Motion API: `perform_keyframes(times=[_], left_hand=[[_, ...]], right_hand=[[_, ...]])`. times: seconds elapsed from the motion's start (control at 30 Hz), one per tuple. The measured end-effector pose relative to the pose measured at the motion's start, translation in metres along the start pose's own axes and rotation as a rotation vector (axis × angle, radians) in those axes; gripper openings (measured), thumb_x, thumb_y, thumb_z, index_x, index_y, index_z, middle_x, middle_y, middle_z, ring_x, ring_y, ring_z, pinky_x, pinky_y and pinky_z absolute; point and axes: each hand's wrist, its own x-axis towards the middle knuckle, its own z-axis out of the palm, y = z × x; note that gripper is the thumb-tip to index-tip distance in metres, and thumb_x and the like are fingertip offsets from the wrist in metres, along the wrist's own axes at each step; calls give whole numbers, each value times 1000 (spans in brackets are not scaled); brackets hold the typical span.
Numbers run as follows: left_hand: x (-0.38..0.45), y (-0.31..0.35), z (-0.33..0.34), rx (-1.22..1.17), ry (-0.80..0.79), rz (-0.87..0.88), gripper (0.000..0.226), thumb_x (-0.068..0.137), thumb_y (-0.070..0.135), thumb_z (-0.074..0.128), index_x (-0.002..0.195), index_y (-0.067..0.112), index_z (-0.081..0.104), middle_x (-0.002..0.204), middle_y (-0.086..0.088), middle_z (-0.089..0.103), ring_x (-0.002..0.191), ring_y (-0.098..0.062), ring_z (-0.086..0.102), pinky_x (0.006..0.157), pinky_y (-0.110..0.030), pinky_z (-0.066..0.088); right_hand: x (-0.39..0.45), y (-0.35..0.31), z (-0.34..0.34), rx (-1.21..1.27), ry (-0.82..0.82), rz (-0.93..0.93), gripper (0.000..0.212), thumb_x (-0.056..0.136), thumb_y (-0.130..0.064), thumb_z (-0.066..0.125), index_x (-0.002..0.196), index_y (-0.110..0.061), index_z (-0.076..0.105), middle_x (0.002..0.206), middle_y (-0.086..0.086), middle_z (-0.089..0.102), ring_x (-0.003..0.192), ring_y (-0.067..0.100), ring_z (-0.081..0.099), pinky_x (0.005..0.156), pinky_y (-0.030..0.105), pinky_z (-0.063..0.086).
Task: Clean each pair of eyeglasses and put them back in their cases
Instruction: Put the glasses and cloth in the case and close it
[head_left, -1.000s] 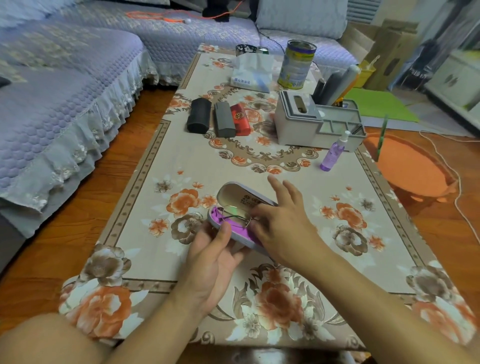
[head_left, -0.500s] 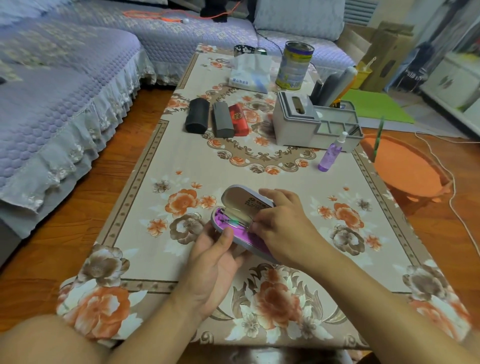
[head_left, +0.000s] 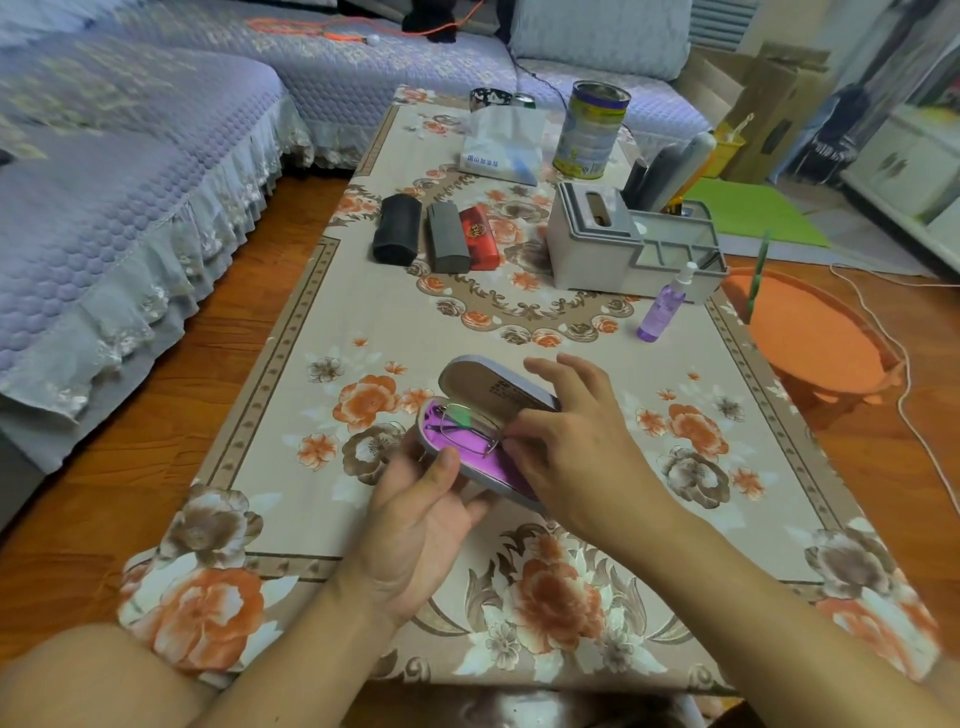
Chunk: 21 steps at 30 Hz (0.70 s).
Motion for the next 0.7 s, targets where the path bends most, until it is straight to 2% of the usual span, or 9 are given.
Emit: perform_keyframes(times=[0.1,0.23,0.27,0.37,0.43,0.57,0.63,0.67,0.7], left_hand=[[-2,-2,2,45,-43,-3,73,87,20,80,149,12,43,149,-25,48,136,-40,50,103,-47,49],[-3,-4,3,29,-60,-15,73,87,19,80,149,11,42,149,-27,48,136,-41,50,104,-50,48],[-3,-3,3,24,-59,-17,72,87,19,79,149,11,42,149,-27,48,136,-41,50,105,-51,47],[-3,-4,1,14,-37,-19,73,85,18,81,148,11,43,149,-27,48,137,-43,48,106,-53,47],[-3,-3,0,-4,-2,-22,77,84,20,83,148,10,43,149,-26,48,140,-44,45,105,-54,47],[-1,1,-3,-54,54,-31,80,83,28,83,149,8,42,149,-23,51,143,-44,41,102,-55,48],[1,5,-3,-77,63,-37,85,80,32,85,149,8,43,145,-20,54,142,-43,43,100,-54,50],[1,6,-3,-86,62,-42,87,78,34,87,149,8,44,144,-20,55,139,-41,48,98,-53,52],[1,7,-3,-91,61,-48,86,76,36,88,147,9,48,141,-20,58,133,-39,54,95,-52,53]], right_hand=[[3,1,0,-54,-59,-12,17,88,-22,63,85,-23,80,147,15,48,139,47,30,111,57,37],[8,2,-7,-5,-118,44,19,92,-19,62,89,-26,80,157,7,36,145,39,16,119,43,18],[7,2,-6,-8,-120,40,18,92,-20,64,90,-26,80,157,8,37,145,40,17,119,44,19],[4,2,4,-64,-73,8,9,87,-23,73,85,-26,81,149,14,47,140,47,30,111,56,37],[1,1,4,-73,-4,-22,5,85,-25,76,86,-26,81,148,13,49,139,45,33,109,56,40],[-9,7,-20,189,157,-89,13,94,-28,67,102,-23,76,147,1,48,142,21,33,115,27,27],[-12,13,-29,393,319,59,13,99,-24,59,102,-23,72,133,-6,57,131,6,46,111,22,35],[-11,19,-32,498,359,207,14,102,-24,55,102,-25,69,125,-10,61,122,1,53,106,26,42],[-9,21,-36,641,322,378,18,105,-30,50,105,-25,67,120,-11,65,115,0,58,100,31,48]])
